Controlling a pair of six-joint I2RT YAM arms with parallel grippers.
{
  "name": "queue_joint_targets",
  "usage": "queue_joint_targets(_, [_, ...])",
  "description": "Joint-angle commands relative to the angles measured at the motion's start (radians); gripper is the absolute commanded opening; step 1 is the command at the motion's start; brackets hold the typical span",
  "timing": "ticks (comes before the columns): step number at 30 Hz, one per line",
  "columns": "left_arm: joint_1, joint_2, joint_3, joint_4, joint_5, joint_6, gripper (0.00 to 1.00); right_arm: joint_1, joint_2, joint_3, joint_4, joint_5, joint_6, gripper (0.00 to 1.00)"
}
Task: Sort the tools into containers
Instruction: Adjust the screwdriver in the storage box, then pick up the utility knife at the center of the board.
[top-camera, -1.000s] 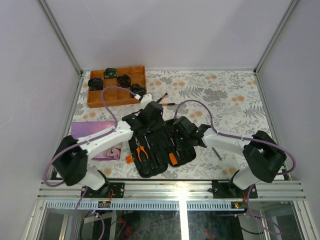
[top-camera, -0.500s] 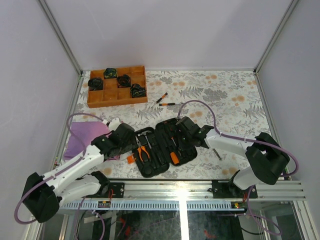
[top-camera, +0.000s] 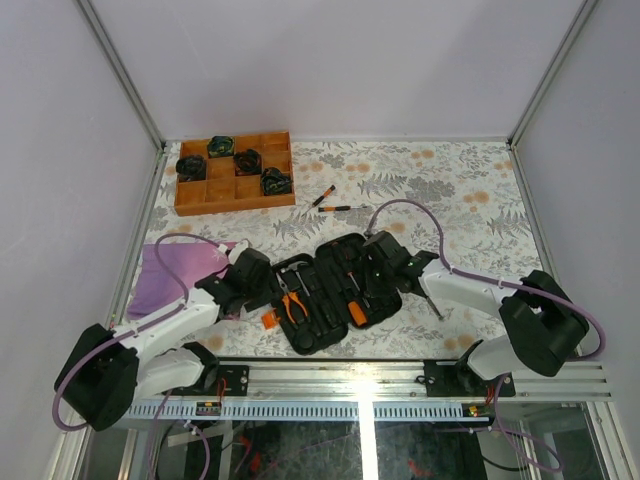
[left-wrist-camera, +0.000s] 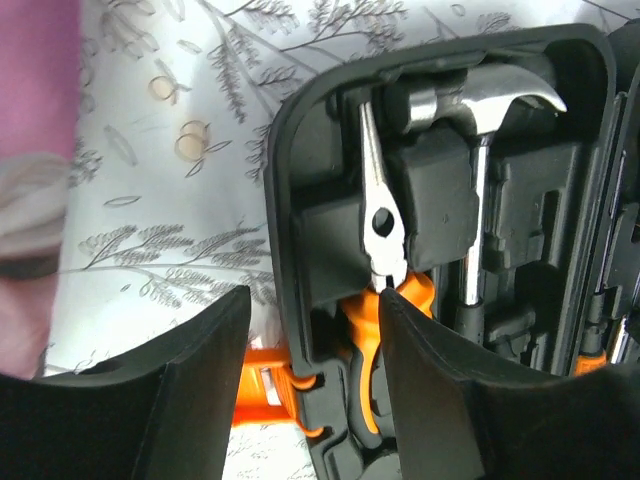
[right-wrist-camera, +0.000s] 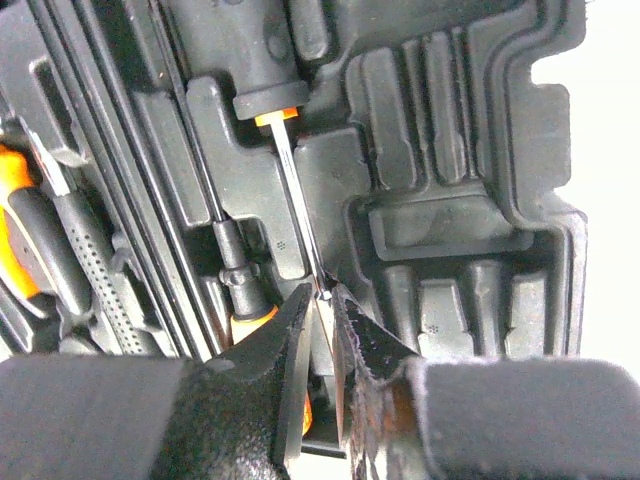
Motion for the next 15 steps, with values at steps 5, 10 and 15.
queue_joint_targets(5, [0.009,0.126,0.084,0.187,0.076,0.102,0.51,-0.085,-0.012,0.013,-0.037,0.034,-0.078,0.25])
queue_joint_targets(10, [0.015,0.146,0.135,0.153,0.032,0.121,0.51,-0.085,-0.071,0.061,-0.060,0.014,-0.144,0.32])
queue_joint_targets(15, [0.037,0.187,0.188,0.161,0.036,0.150,0.53,-0.086,-0.182,0.081,-0.151,0.095,-0.160,0.39])
